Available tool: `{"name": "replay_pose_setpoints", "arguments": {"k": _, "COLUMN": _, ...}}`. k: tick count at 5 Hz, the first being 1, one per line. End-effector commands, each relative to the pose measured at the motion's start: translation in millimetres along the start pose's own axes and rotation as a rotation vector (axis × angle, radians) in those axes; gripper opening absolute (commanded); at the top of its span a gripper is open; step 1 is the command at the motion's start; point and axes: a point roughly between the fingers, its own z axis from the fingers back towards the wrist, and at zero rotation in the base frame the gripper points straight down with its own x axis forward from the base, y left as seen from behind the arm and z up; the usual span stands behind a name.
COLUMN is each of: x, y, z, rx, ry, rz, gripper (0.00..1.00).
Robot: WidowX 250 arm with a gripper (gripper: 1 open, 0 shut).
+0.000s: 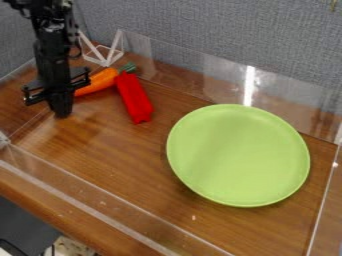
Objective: Put the carrot on the left side
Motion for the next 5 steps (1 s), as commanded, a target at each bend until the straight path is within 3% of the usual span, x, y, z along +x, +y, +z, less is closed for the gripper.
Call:
{"name": "replay_pose_setpoints", "arguments": {"k": 1, "x": 6.5, "y": -8, "z": 10.5, "rx": -0.017, "ry": -0.038, "rz": 0.037, "gripper": 0.0}}
{"name": "replay_pose_setpoints", "arguments": {"k": 5, "x": -2.2, "y": 14, "z": 13.7, "rx": 0.017, "ry": -0.059, "rz": 0.082, "gripper": 0.0}}
